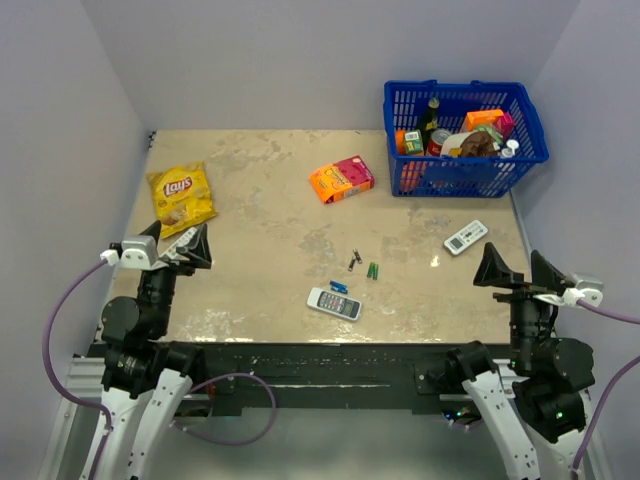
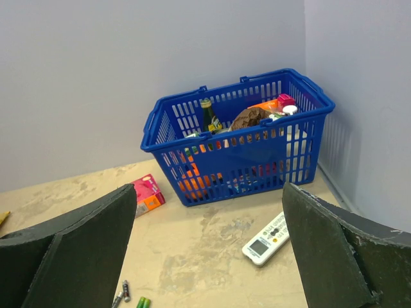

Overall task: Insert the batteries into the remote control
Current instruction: Pick up the remote control from the center of the board.

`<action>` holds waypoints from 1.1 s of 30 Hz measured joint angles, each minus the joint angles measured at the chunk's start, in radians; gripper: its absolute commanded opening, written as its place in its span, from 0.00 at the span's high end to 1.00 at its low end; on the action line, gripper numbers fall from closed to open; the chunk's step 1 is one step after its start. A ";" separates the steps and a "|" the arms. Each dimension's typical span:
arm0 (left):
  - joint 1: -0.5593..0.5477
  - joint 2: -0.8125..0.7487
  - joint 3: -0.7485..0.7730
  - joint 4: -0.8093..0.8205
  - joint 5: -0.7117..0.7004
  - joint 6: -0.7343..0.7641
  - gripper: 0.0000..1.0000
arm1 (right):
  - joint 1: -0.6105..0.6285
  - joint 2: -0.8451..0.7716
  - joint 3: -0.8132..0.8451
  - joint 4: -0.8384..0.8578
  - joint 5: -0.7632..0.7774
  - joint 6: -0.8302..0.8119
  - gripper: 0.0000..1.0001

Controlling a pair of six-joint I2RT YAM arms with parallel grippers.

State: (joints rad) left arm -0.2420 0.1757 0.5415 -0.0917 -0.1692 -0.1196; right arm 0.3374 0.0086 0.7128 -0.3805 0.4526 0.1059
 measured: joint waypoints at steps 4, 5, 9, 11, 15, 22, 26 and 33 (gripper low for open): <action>0.000 0.007 0.000 0.000 -0.001 0.000 0.00 | 0.000 0.000 0.000 -0.001 0.001 0.005 0.02; 0.000 0.010 0.000 0.000 -0.002 0.000 0.00 | 0.000 0.000 0.000 -0.001 0.000 0.006 0.02; 0.002 0.025 0.000 0.000 -0.002 0.000 0.00 | 0.000 0.000 0.000 -0.002 0.000 0.010 0.02; 0.009 0.039 0.000 -0.001 -0.005 0.000 0.00 | 0.000 0.000 0.000 -0.002 0.000 0.014 0.02; 0.020 0.105 0.002 -0.006 -0.028 -0.001 0.00 | 0.000 0.000 0.000 -0.004 0.000 0.020 0.02; 0.022 0.346 0.060 -0.074 -0.044 -0.023 0.00 | 0.000 0.000 0.000 -0.014 -0.018 0.033 0.02; 0.023 0.553 0.135 -0.133 -0.002 -0.042 0.03 | 0.000 0.000 0.000 -0.017 -0.031 0.037 0.02; 0.074 0.944 0.259 -0.233 0.040 -0.053 0.04 | 0.011 0.000 0.000 -0.023 -0.047 0.043 0.02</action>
State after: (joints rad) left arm -0.1680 1.1198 0.8005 -0.3252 -0.1291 -0.1730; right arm 0.3489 0.0086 0.7132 -0.4034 0.4061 0.1490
